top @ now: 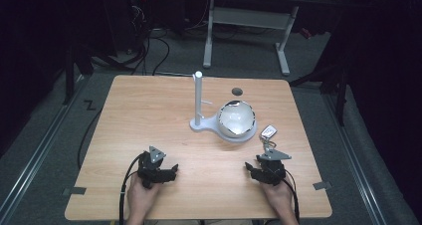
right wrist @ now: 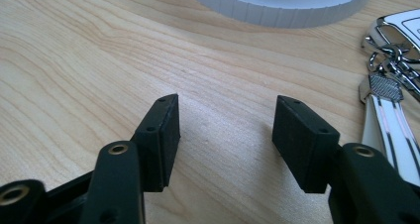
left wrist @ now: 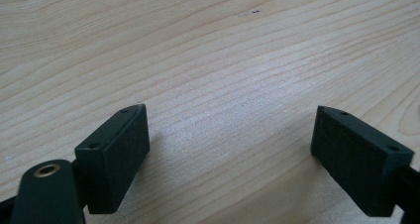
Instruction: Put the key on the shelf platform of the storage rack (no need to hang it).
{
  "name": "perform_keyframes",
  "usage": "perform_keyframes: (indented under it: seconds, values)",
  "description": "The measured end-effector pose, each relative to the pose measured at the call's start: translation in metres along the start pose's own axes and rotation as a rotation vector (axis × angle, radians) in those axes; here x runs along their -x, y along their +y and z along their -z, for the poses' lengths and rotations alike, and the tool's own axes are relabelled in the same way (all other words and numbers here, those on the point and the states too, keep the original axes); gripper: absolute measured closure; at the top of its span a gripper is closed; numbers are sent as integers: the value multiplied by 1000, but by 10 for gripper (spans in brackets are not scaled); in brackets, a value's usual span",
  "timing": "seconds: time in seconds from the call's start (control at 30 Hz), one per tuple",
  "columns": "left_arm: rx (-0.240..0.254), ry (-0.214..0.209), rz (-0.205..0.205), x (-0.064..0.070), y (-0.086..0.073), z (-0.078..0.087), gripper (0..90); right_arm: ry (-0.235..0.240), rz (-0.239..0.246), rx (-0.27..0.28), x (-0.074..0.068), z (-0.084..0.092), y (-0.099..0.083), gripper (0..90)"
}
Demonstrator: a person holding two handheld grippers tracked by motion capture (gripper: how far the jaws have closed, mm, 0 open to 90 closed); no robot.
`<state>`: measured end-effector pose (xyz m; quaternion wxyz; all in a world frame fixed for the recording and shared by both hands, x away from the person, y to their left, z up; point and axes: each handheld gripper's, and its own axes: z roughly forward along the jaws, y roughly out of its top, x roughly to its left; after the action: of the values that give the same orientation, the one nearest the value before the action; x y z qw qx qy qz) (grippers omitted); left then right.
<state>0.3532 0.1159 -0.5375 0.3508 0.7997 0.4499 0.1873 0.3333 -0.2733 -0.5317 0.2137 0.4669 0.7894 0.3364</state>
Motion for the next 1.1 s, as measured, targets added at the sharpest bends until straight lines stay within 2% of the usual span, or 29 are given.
perform_keyframes:
  seconds: [1.1]
  values:
    - [0, 1, 1, 0, 0, 0, 154, -8, -12, -4, -1, 0, 0, 418]
